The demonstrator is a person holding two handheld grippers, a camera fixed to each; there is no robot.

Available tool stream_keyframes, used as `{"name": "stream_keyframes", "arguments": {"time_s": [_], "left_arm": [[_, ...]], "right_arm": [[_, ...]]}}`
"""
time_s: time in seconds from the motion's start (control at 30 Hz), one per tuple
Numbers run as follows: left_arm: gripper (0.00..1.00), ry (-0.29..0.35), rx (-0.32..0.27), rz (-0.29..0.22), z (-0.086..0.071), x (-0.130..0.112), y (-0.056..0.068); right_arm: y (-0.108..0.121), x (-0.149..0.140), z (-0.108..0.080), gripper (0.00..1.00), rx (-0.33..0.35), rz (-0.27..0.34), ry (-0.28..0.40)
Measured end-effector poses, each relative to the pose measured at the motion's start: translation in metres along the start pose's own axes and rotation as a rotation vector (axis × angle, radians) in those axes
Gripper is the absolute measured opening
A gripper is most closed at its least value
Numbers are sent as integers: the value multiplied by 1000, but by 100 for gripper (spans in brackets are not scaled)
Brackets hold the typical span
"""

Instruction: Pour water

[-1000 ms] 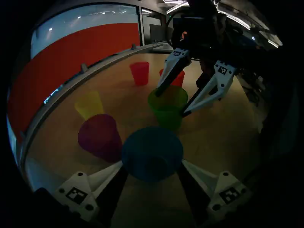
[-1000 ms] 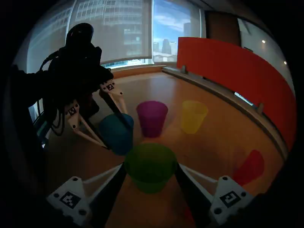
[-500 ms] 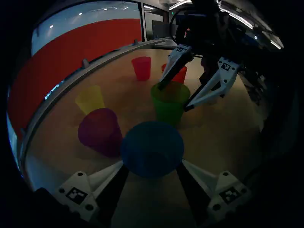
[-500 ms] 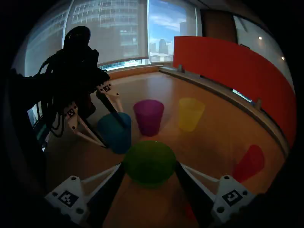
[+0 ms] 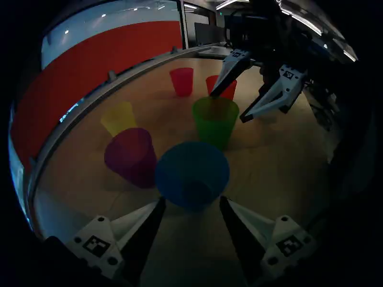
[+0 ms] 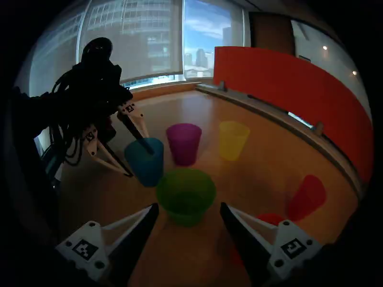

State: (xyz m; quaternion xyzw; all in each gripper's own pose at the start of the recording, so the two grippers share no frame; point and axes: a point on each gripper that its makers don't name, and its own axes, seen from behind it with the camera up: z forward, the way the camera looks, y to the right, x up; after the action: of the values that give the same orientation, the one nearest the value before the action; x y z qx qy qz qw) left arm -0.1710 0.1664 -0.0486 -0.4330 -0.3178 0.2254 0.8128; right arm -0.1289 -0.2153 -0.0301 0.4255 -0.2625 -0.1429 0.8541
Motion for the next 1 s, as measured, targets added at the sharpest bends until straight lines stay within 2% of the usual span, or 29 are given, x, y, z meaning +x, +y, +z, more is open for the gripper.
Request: {"name": "stream_keyframes", "arguments": {"time_s": [0.3, 0.6, 0.8, 1.0], "left_arm": [[83, 9, 46, -37, -15, -6, -5], [83, 28, 101, -52, -33, -6, -12], [83, 30, 163, -80, -49, -13, -23], [83, 52, 248, -135, -67, -21, -38]], "right_arm": [[-1, -5, -27, 100, -31, 11, 21], [0, -2, -49, 100, -70, 31, 68], [10, -4, -64, 99, -116, 62, 94], [27, -6, -83, 99, -187, 109, 129]]}}
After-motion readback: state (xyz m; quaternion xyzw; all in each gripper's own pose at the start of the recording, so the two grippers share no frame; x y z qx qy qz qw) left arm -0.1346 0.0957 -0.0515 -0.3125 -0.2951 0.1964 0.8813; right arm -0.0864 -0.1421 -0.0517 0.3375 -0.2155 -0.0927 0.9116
